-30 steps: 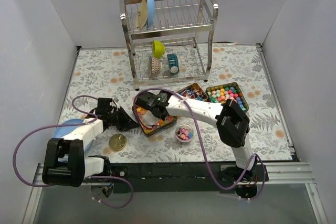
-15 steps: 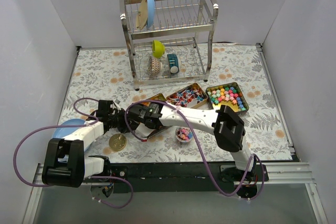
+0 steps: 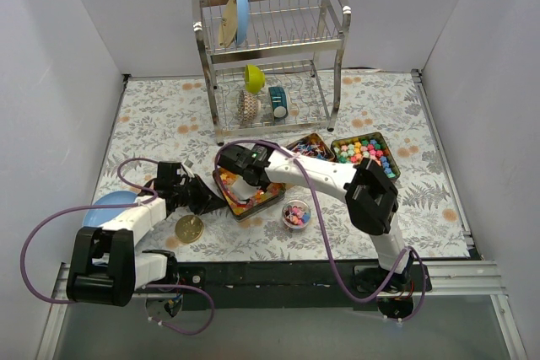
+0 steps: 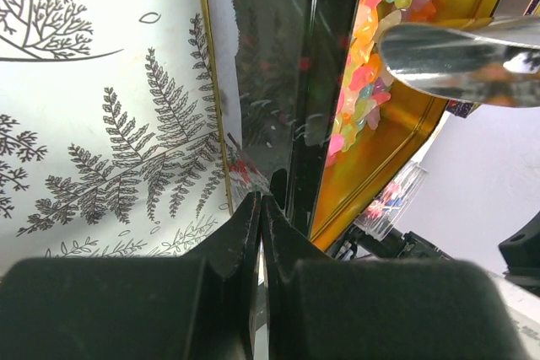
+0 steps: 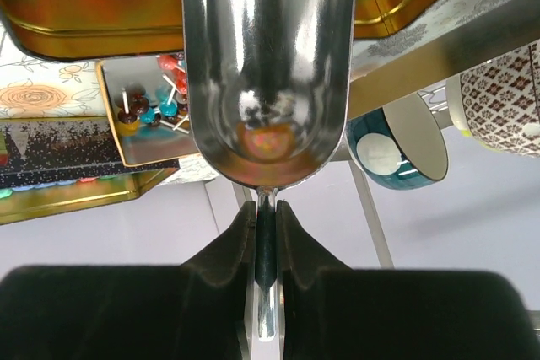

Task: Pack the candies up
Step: Scoop the fake candies from the storage box.

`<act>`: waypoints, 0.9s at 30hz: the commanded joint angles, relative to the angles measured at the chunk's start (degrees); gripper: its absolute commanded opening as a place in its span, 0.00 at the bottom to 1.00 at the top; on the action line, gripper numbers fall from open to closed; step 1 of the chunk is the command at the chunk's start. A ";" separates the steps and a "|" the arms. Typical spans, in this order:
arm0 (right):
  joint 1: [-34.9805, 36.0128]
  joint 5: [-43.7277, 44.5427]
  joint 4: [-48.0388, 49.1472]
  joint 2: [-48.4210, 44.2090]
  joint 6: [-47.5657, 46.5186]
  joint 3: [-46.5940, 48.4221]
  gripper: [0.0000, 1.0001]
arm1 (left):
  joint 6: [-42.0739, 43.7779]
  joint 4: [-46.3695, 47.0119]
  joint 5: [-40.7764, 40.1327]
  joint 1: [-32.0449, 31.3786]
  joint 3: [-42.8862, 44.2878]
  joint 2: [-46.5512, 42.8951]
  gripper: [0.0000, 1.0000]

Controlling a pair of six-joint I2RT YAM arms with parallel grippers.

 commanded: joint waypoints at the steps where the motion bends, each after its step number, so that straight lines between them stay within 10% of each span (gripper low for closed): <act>1: 0.83 -0.07 -6.22 -1.44 -0.65 -0.54 0.01 | -0.43 1.17 1.66 -0.31 -0.50 0.11 0.00; 27: 4.17 -18.88 -16.16 12.53 20.09 13.35 0.01 | -1.75 3.81 2.54 -2.24 -0.77 5.29 0.00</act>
